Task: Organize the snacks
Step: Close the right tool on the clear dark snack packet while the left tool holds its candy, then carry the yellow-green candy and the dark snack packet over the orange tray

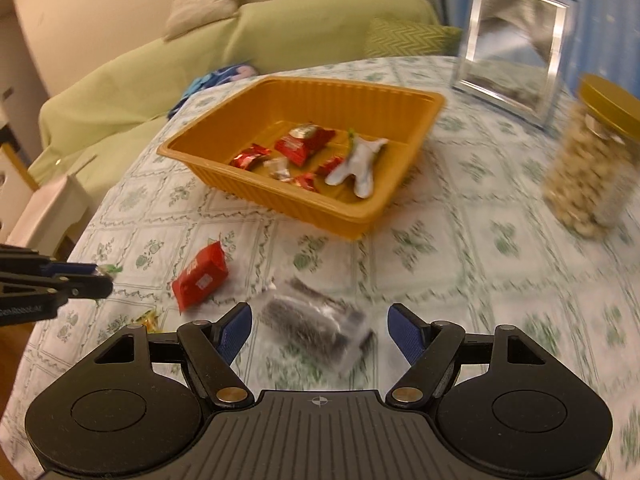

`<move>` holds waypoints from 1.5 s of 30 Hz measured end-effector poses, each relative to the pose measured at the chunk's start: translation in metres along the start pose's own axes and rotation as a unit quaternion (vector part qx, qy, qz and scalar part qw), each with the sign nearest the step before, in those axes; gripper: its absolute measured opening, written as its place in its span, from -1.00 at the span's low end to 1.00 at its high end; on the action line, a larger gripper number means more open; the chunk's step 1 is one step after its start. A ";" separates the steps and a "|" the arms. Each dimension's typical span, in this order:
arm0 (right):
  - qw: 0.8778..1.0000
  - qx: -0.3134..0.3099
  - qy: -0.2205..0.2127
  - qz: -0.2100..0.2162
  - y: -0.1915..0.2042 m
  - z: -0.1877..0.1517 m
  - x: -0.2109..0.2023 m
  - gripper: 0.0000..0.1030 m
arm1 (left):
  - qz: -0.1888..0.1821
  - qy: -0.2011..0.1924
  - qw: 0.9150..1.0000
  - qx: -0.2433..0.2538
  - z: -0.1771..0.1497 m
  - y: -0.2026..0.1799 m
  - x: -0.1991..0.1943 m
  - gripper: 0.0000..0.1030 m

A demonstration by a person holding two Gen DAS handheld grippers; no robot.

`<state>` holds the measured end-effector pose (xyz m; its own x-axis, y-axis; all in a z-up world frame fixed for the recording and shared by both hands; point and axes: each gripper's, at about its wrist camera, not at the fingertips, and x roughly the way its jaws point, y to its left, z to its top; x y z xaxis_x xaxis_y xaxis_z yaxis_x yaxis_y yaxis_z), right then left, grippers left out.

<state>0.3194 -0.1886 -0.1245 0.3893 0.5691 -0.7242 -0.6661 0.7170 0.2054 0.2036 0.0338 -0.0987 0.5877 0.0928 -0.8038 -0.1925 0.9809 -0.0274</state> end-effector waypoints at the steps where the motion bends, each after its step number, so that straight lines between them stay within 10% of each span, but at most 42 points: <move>1: 1.000 -0.009 0.004 0.003 0.001 0.003 0.006 0.46 | 0.003 0.001 1.000 -0.003 0.000 0.003 0.001 -0.64; 12: 0.997 -0.067 0.047 0.018 0.008 0.007 0.039 0.46 | 0.013 0.007 1.000 -0.020 0.002 0.019 0.005 -0.64; 21: 0.994 -0.074 0.076 0.030 0.025 -0.007 0.032 -0.01 | 0.007 0.011 1.000 -0.026 0.002 0.020 0.011 -0.64; 45: 0.996 -0.012 0.064 -0.055 0.038 0.003 0.049 -0.26 | 0.009 -0.002 1.000 -0.026 0.010 0.023 0.008 -0.64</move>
<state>0.3148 -0.1322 -0.1505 0.3766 0.4304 -0.8203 -0.6395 0.7615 0.1060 0.2117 0.0588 -0.0998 0.5869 0.1106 -0.8021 -0.2431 0.9690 -0.0443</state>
